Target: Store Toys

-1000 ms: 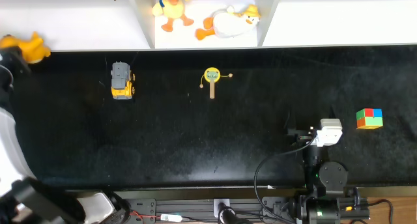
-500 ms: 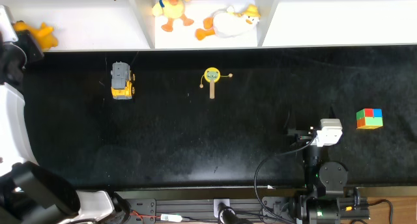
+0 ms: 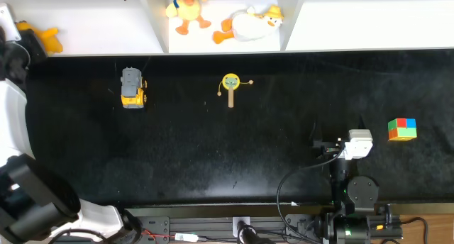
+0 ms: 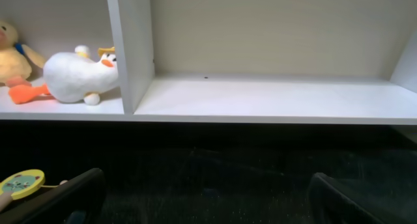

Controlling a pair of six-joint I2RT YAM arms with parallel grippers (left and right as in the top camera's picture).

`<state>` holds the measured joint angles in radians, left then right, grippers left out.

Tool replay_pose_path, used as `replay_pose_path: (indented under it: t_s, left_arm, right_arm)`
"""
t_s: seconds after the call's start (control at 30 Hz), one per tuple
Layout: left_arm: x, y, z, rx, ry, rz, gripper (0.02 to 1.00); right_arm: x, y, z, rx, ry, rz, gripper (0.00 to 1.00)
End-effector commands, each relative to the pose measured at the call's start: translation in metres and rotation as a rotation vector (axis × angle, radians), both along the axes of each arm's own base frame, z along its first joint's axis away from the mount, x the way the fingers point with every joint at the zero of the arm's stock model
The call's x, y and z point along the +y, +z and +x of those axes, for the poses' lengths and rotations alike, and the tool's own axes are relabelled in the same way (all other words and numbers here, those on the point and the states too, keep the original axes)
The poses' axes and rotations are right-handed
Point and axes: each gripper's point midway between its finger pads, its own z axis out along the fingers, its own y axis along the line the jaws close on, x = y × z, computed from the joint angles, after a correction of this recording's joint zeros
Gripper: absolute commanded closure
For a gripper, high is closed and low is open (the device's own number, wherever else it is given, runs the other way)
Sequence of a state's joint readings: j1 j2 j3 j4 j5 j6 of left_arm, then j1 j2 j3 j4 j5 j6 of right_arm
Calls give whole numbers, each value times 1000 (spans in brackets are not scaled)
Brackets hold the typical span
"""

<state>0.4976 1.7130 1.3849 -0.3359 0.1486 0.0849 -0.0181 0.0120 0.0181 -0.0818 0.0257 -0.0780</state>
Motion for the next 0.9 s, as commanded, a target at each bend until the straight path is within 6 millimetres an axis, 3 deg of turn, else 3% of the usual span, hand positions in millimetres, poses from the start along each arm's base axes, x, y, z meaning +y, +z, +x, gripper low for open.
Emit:
replay_pose_path:
  t_s: [0.03,0.4,0.6,0.73,0.83,0.87,0.9]
  left_arm:
    - [-8,1,17,-15,-40,25,882]
    - [-19,-6,29,-16,-69,25,866]
    - [-18,-3,32,-31,-68,36,785]
    - [-16,-1,33,-40,-60,48,573]
    - [-15,1,34,-49,-60,53,529]
    - [-15,2,35,-53,-60,54,439]
    - [-14,3,36,-58,-59,57,286]
  right_arm:
    - [1,-4,0,2,4,8,5]
    - [1,-4,0,2,4,8,5]
    - [1,-4,0,2,4,8,5]
    - [1,-4,0,2,4,8,5]
    - [1,-4,0,2,4,8,5]
    - [1,-4,0,2,4,8,7]
    - [1,-4,0,2,4,8,5]
